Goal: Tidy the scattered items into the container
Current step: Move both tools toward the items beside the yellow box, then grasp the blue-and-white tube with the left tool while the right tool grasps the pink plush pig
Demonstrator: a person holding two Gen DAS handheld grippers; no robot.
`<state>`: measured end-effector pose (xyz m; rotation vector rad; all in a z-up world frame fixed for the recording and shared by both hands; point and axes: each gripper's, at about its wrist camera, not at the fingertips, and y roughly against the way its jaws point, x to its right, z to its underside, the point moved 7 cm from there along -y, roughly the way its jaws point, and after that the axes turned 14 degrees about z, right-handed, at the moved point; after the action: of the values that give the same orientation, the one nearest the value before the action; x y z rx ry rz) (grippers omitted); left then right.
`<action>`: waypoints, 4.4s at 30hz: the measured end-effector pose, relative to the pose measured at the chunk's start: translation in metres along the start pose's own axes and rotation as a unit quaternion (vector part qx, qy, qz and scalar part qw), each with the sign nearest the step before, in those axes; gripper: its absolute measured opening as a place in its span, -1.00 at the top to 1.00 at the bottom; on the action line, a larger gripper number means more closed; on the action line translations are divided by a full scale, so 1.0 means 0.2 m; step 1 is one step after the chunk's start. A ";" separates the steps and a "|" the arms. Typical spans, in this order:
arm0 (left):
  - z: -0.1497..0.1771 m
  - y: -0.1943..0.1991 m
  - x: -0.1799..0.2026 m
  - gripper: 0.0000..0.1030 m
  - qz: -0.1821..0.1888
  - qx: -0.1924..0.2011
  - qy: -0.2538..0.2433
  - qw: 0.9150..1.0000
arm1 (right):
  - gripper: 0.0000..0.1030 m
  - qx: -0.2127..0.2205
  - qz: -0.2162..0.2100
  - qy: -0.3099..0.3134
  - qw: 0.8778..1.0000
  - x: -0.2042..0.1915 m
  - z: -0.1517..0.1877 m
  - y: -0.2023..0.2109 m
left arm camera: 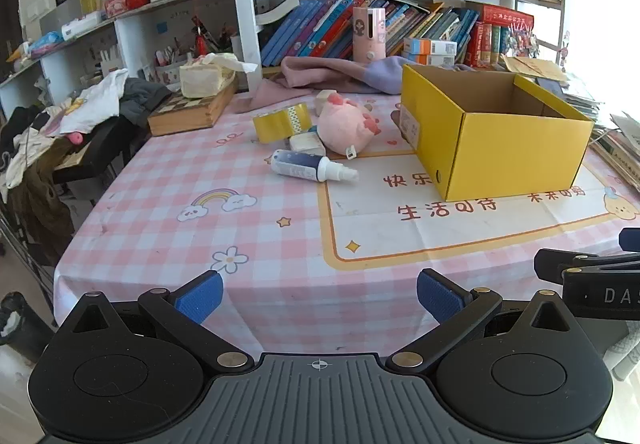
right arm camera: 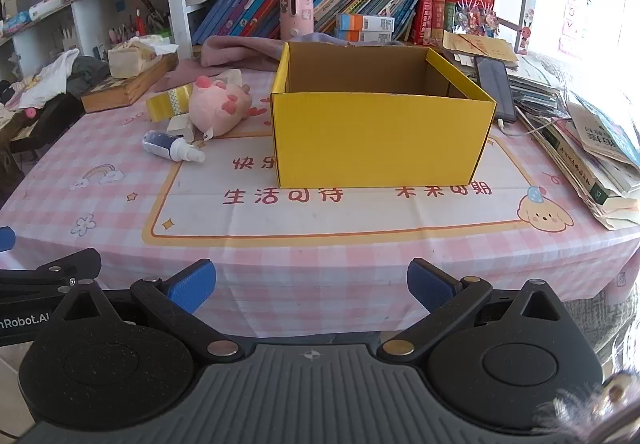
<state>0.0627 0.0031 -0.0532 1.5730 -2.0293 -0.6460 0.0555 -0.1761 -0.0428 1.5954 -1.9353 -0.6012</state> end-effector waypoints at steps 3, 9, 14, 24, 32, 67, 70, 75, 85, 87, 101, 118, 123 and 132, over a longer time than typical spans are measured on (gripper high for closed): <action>0.00 0.00 0.00 -1.00 0.001 -0.002 0.000 1.000 | -1.00 -0.001 -0.001 -0.004 1.000 0.00 0.01 0.01; 0.01 0.01 0.01 -1.00 0.009 -0.004 0.003 1.000 | -1.00 -0.008 -0.011 -0.014 1.000 0.01 0.02 0.02; 0.01 0.02 0.01 -1.00 0.011 -0.003 0.005 1.000 | -1.00 -0.009 -0.012 -0.024 1.000 0.02 0.02 0.03; 0.02 0.02 0.00 -1.00 0.017 -0.007 0.005 1.000 | -1.00 -0.003 -0.017 -0.017 1.000 0.00 0.02 0.05; 0.02 0.04 -0.01 -1.00 0.019 -0.003 0.005 1.000 | -1.00 -0.003 -0.003 -0.017 1.000 0.00 0.03 0.06; 0.12 0.20 -0.31 -1.00 -0.009 0.010 0.062 0.998 | -0.97 0.003 -0.043 0.051 0.998 -0.35 0.02 0.15; 0.12 0.19 -0.33 -1.00 -0.010 0.008 0.064 0.998 | -0.97 0.003 -0.051 0.054 0.997 -0.39 0.00 0.13; 0.08 0.19 -0.33 -1.00 -0.020 0.023 0.039 0.999 | -0.93 -0.001 -0.062 0.062 0.996 -0.42 -0.01 0.09; 0.00 0.03 -0.29 -1.00 -0.031 0.017 -0.006 0.999 | -0.59 0.022 -0.090 0.050 0.994 -0.44 -0.13 -0.04; -0.04 -0.01 -0.31 -1.00 -0.034 0.017 -0.003 0.999 | -0.59 0.039 -0.096 0.054 0.993 -0.46 -0.20 -0.07; -0.25 -0.36 -0.39 -1.00 -0.033 -0.007 0.020 0.999 | -0.59 0.036 -0.142 0.070 0.987 -0.65 -0.64 -0.42; -0.47 -0.81 -0.49 -0.82 -0.026 -0.020 0.122 0.992 | -0.67 -0.116 -0.177 -0.005 0.977 -0.85 -0.99 -0.91; -0.49 -0.94 -0.51 -0.56 -0.014 -0.036 0.162 0.986 | -0.67 -0.122 -0.172 -0.011 0.977 -0.87 -1.06 -0.98; -0.52 -1.12 -0.50 -0.32 -0.005 -0.068 0.175 0.982 | -0.66 -0.121 -0.143 -0.026 0.982 -0.88 -1.14 -1.14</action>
<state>0.3171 0.0422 -0.1245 1.4984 -1.6837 -0.4638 0.3991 -0.0468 -0.0456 1.7236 -1.6051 -0.9648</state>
